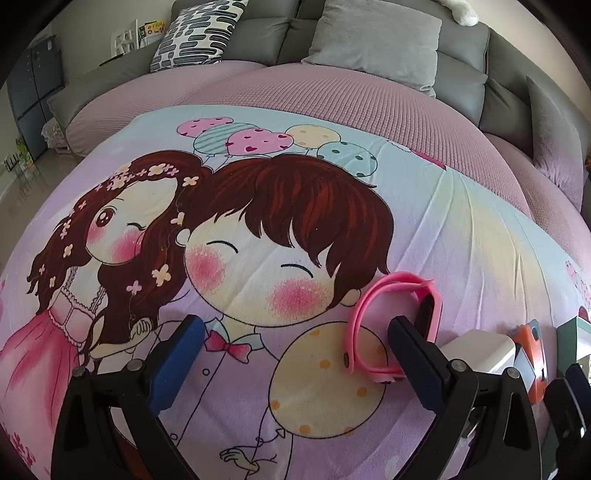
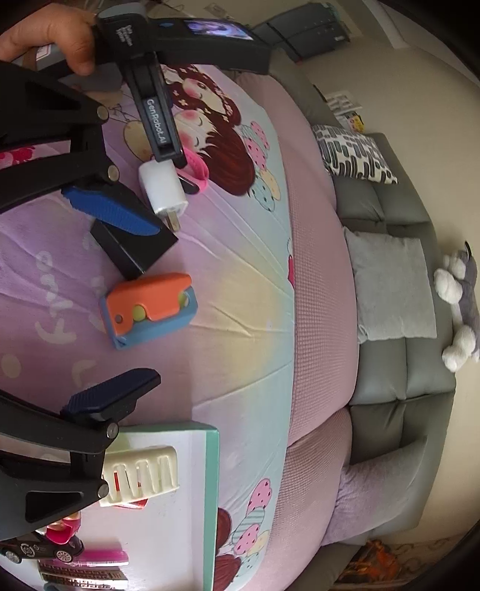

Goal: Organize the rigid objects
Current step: 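Move the left tool to the pink watch band while the right tool approaches the orange-and-blue case, then grasp the pink watch band with the left tool while the right tool grasps the orange-and-blue case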

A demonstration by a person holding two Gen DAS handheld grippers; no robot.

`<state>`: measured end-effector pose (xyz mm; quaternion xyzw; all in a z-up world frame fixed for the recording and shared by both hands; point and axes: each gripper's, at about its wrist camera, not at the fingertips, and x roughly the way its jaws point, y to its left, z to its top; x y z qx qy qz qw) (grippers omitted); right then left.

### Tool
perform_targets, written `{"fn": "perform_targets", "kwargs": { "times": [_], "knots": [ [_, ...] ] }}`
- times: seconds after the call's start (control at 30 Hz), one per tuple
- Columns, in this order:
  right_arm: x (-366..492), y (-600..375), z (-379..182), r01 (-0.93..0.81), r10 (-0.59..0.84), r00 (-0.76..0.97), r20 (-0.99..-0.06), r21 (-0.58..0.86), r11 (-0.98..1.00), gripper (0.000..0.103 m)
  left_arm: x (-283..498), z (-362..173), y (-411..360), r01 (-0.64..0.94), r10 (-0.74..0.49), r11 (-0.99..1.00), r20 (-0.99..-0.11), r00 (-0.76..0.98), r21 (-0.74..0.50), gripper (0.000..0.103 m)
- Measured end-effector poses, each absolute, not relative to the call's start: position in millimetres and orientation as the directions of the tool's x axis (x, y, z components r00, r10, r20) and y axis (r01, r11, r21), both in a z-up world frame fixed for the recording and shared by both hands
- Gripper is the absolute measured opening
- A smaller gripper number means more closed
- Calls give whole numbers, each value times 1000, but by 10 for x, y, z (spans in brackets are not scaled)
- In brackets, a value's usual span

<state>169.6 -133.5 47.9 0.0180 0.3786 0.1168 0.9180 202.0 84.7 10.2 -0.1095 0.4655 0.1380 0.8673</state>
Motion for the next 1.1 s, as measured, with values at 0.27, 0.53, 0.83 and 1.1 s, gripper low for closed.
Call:
{"fn": "perform_targets", "kwargs": {
  "times": [0.27, 0.53, 0.83, 1.1],
  "knots": [
    [1694, -1354, 465, -198, 230, 678, -698, 128, 972, 76, 2075, 71, 822, -344, 185, 939, -836, 516, -4, 99],
    [1716, -1382, 457, -189, 226, 675, -703, 132, 973, 69, 2010, 113, 977, -429, 301, 899, -832, 466, 85, 86],
    [1809, -1312, 460, -194, 182, 664, -726, 67, 979, 55, 2071, 177, 803, -357, 312, 923, -818, 483, 141, 48],
    [1800, -1261, 322, -205, 146, 609, -780, 23, 978, 52, 2063, 173, 776, -348, 305, 927, -818, 488, 139, 44]
  ]
}}
